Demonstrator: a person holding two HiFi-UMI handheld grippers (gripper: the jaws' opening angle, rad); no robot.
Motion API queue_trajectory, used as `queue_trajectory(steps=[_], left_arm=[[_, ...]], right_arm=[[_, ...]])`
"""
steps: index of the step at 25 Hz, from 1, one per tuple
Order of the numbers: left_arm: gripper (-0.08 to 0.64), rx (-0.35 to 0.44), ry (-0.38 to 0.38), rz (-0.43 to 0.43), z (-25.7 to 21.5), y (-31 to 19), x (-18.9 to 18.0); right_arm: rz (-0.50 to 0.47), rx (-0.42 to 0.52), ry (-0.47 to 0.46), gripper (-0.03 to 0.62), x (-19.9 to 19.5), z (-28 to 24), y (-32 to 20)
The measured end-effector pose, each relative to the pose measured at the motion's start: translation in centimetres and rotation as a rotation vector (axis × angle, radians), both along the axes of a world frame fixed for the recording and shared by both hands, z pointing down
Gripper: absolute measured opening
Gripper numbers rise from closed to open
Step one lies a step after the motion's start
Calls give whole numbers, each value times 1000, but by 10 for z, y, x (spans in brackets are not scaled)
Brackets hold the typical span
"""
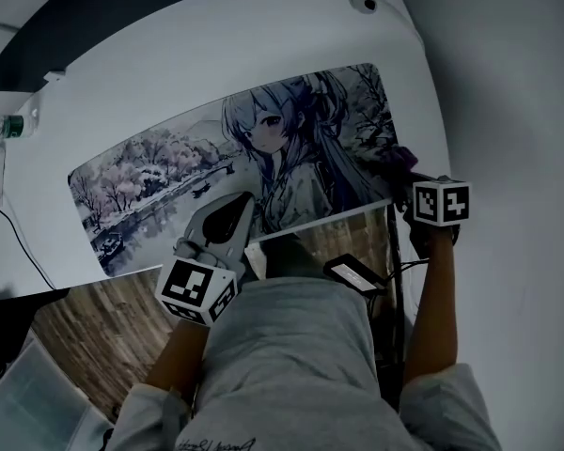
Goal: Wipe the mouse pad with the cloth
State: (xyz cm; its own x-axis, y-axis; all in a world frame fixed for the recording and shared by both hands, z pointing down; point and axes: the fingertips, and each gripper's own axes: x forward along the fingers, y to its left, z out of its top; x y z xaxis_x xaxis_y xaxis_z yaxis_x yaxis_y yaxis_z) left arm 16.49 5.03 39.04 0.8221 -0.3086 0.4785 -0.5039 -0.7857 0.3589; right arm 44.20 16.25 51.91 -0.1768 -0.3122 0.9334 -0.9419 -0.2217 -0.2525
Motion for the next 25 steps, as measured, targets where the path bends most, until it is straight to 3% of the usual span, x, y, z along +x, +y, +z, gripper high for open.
queue_trajectory(steps=[12, 25], left_arm=[[14, 1, -10, -13, 2, -11, -65], [14, 3, -14, -70, -2, -20, -154]], right_arm=[[32, 23, -41, 94, -59, 1, -12], [-22, 7, -41, 92, -141, 1, -29]])
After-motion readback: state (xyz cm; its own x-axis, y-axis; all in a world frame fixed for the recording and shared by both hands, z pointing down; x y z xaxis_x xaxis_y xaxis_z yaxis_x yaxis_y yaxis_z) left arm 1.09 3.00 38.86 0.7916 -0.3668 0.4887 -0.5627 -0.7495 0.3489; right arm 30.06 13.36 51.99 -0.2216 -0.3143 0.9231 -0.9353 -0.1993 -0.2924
